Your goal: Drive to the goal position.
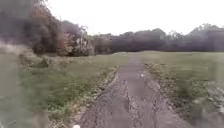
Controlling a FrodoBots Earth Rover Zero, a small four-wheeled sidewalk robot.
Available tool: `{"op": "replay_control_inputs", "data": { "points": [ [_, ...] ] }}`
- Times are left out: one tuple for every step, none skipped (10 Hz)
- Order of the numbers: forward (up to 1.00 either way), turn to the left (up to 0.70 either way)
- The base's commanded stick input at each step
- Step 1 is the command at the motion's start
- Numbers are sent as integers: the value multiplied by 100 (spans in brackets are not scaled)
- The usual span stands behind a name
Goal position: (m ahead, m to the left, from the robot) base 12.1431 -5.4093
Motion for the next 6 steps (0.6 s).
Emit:
{"op": "replay_control_inputs", "data": {
  "points": [
    [100,-40],
    [100,-40],
    [100,-40],
    [100,0],
    [100,0],
    [100,0]
  ]
}}
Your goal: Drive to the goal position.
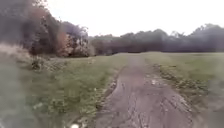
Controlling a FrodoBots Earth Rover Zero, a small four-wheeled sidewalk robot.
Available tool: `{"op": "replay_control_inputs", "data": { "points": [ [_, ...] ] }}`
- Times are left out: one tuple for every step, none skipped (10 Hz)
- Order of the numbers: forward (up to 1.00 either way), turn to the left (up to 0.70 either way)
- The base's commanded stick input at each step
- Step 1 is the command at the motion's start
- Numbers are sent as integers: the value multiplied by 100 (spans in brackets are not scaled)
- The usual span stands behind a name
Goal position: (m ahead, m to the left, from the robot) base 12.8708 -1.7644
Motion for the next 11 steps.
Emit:
{"op": "replay_control_inputs", "data": {
  "points": [
    [100,0],
    [100,0],
    [100,-40],
    [100,-40],
    [100,-40],
    [100,-27],
    [100,-2],
    [100,0],
    [100,0],
    [100,0],
    [100,-11]
  ]
}}
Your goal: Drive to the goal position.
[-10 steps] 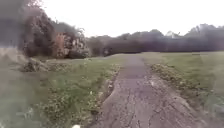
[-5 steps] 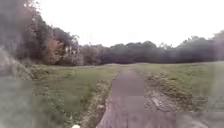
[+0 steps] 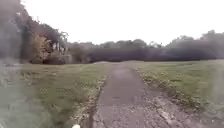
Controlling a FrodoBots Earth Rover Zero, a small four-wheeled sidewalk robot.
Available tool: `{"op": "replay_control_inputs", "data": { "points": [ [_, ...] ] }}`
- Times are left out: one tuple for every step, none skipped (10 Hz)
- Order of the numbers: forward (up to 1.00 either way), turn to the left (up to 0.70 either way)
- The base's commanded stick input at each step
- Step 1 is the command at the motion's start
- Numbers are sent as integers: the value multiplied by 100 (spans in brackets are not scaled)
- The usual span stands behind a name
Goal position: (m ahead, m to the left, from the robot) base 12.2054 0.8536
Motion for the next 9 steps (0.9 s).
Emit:
{"op": "replay_control_inputs", "data": {
  "points": [
    [100,-40],
    [100,-40],
    [100,-40],
    [100,-40],
    [100,-14],
    [100,0],
    [100,0],
    [100,0],
    [100,0]
  ]
}}
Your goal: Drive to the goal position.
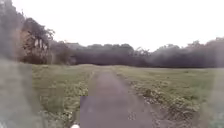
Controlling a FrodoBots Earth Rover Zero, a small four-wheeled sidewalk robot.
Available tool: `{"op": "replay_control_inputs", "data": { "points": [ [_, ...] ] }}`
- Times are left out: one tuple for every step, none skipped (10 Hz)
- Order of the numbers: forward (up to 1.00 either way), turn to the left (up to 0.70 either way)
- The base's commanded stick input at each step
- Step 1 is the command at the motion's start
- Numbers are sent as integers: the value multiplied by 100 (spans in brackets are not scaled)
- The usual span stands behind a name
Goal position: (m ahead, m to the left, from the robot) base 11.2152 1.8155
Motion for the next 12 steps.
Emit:
{"op": "replay_control_inputs", "data": {
  "points": [
    [100,0],
    [100,0],
    [100,0],
    [100,0],
    [100,0],
    [100,0],
    [100,0],
    [100,0],
    [100,0],
    [100,0],
    [100,1],
    [100,4]
  ]
}}
